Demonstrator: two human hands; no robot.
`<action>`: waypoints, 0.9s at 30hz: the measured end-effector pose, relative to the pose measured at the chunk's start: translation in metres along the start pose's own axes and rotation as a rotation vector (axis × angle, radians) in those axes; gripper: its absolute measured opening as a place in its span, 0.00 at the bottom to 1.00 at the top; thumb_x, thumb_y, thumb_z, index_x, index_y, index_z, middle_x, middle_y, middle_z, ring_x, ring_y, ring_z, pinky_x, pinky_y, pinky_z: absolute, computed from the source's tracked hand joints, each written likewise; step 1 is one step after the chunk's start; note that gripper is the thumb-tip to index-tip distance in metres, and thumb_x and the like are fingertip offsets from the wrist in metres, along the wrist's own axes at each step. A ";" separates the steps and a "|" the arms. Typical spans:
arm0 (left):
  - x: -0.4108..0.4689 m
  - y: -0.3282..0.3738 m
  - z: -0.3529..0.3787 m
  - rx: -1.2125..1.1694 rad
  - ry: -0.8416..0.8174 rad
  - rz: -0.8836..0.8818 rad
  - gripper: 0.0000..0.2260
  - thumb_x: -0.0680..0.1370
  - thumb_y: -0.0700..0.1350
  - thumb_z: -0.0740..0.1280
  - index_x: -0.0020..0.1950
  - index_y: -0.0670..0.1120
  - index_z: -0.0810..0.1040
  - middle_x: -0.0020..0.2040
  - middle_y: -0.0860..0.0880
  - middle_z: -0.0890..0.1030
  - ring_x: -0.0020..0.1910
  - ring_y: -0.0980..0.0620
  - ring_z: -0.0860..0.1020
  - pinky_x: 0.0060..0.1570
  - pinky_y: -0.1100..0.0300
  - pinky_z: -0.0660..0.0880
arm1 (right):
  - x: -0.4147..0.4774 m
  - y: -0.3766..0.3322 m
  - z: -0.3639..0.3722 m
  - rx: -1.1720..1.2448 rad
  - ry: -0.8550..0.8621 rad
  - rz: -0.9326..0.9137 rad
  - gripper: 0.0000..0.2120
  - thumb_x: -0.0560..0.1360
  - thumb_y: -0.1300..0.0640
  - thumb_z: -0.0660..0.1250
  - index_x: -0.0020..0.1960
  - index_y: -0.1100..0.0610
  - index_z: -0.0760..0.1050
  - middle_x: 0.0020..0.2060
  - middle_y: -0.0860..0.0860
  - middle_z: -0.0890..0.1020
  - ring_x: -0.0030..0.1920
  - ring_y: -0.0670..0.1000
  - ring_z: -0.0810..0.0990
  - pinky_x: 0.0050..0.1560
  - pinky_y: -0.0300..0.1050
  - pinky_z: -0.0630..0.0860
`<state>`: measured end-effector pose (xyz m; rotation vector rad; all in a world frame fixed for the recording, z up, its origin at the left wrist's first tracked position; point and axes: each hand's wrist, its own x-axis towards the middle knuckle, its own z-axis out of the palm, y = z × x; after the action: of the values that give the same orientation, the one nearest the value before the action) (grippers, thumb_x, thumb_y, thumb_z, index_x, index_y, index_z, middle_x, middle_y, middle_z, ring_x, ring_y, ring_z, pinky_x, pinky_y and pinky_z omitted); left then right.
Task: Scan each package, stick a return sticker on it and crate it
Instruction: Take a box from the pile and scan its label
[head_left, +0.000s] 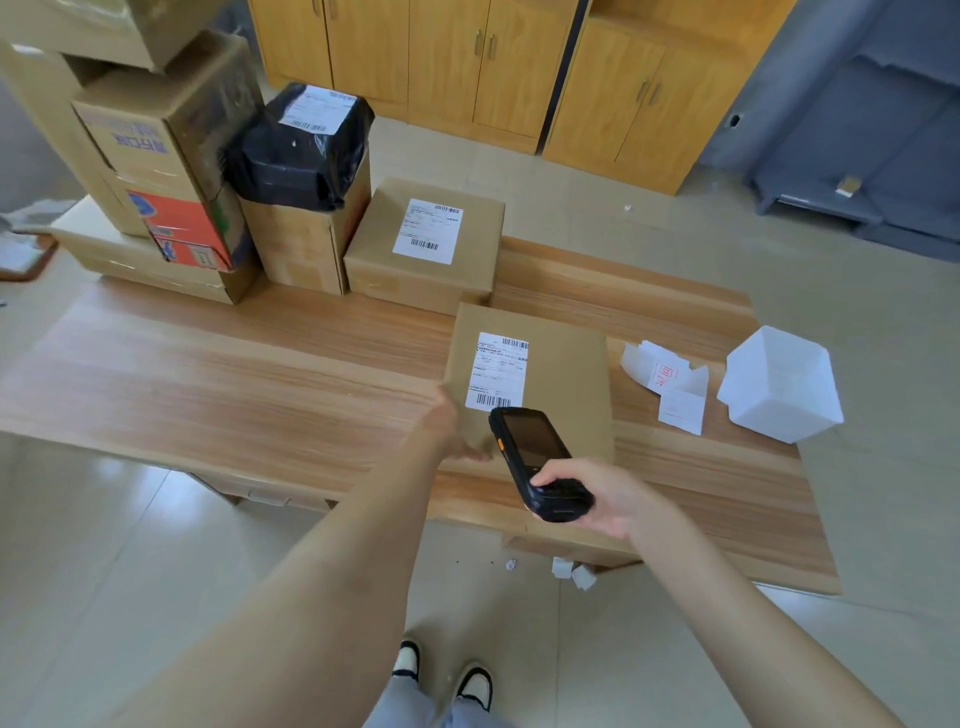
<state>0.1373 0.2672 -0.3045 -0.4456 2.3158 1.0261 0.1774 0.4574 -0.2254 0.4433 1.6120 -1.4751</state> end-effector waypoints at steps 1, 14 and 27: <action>0.002 0.002 0.002 -0.011 0.016 0.001 0.59 0.66 0.47 0.79 0.75 0.38 0.34 0.68 0.40 0.71 0.67 0.41 0.70 0.63 0.52 0.69 | -0.001 0.001 0.000 -0.012 -0.008 -0.006 0.03 0.71 0.67 0.67 0.45 0.64 0.78 0.36 0.56 0.81 0.36 0.54 0.79 0.40 0.43 0.78; 0.020 0.028 0.013 -0.073 0.023 -0.031 0.58 0.66 0.47 0.79 0.76 0.39 0.35 0.71 0.38 0.67 0.71 0.40 0.65 0.69 0.50 0.63 | -0.005 -0.002 -0.020 0.108 0.081 -0.133 0.27 0.71 0.69 0.69 0.66 0.52 0.67 0.52 0.57 0.81 0.46 0.56 0.81 0.45 0.50 0.81; 0.028 0.041 0.013 0.047 0.013 -0.028 0.58 0.67 0.51 0.77 0.75 0.37 0.33 0.71 0.36 0.68 0.69 0.40 0.68 0.68 0.49 0.66 | 0.007 0.002 -0.033 0.367 0.102 -0.117 0.30 0.70 0.67 0.69 0.69 0.52 0.68 0.56 0.59 0.79 0.50 0.58 0.80 0.37 0.44 0.80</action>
<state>0.0996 0.3015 -0.3055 -0.4655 2.3332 0.9563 0.1631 0.4863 -0.2350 0.6474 1.4649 -1.8745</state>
